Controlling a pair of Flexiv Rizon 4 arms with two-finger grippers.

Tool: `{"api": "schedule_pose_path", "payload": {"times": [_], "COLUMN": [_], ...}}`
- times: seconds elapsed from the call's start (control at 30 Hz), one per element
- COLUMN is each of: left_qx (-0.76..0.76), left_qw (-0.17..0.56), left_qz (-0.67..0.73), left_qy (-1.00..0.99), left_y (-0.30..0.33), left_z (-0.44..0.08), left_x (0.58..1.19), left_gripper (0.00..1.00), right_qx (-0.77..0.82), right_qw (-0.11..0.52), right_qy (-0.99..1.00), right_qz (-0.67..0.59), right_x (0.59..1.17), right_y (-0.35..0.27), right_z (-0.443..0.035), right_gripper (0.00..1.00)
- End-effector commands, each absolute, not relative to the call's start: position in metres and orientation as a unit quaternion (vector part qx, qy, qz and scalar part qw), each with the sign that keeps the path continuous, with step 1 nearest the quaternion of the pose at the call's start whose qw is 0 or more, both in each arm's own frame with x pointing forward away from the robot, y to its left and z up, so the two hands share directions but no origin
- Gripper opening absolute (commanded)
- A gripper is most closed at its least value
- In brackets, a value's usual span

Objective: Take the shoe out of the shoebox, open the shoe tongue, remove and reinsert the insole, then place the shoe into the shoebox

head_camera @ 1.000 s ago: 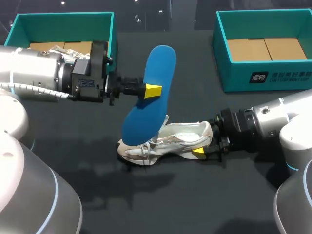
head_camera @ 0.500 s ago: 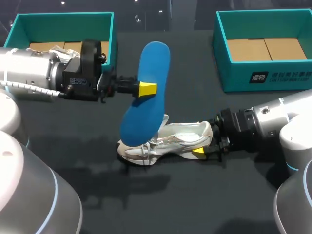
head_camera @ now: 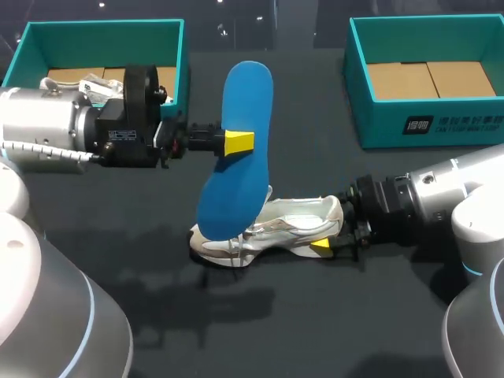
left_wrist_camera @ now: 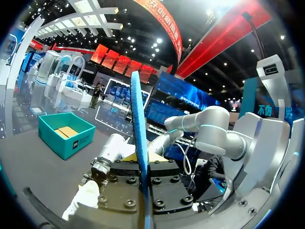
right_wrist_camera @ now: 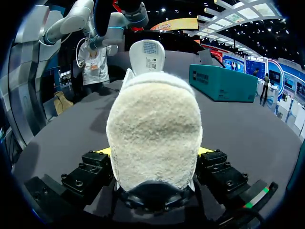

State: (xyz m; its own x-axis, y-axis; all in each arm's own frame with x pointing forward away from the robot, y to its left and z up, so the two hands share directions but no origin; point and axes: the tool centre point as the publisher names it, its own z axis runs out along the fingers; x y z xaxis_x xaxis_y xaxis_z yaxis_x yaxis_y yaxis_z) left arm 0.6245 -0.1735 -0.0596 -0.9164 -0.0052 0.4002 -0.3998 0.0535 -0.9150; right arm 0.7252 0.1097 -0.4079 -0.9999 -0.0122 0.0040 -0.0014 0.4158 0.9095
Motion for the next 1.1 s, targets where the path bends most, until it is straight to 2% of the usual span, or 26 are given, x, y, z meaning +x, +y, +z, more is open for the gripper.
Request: {"api": "schedule_pose_path", "payload": {"times": [0.03, 0.47, 0.5, 0.53, 0.6, 1.1], "left_qx": [0.145, 0.145, 0.145, 0.145, 0.145, 0.145], "left_qw": [0.143, 0.143, 0.143, 0.143, 0.143, 0.143], "left_qz": [0.674, 0.674, 0.674, 0.674, 0.674, 0.674], "left_qy": [-0.710, -0.710, -0.710, -0.710, -0.710, -0.710], "left_y": [-0.171, -0.171, -0.171, -0.171, -0.171, -0.171], "left_z": [-0.061, -0.061, -0.061, -0.061, -0.061, -0.061], "left_x": [0.619, 0.619, 0.619, 0.619, 0.619, 0.619], "left_gripper": [0.00, 0.00, 0.00, 0.00, 0.00, 0.00], "right_qx": [0.004, 0.008, 0.004, 0.002, -0.005, -0.045], "right_qw": [0.005, 0.003, 0.003, 0.004, 0.002, 0.019], "right_qy": [-0.843, -0.846, -0.850, -0.853, -0.860, -0.939], "right_qz": [-0.539, -0.532, -0.527, -0.522, -0.510, -0.342], "right_x": [0.725, 0.726, 0.727, 0.727, 0.728, 0.726], "right_y": [0.111, 0.109, 0.107, 0.106, 0.103, 0.071], "right_z": [-0.409, -0.407, -0.406, -0.406, -0.406, -0.384], "right_gripper": [0.00, 0.00, 0.17, 0.40, 0.99, 1.00]}}
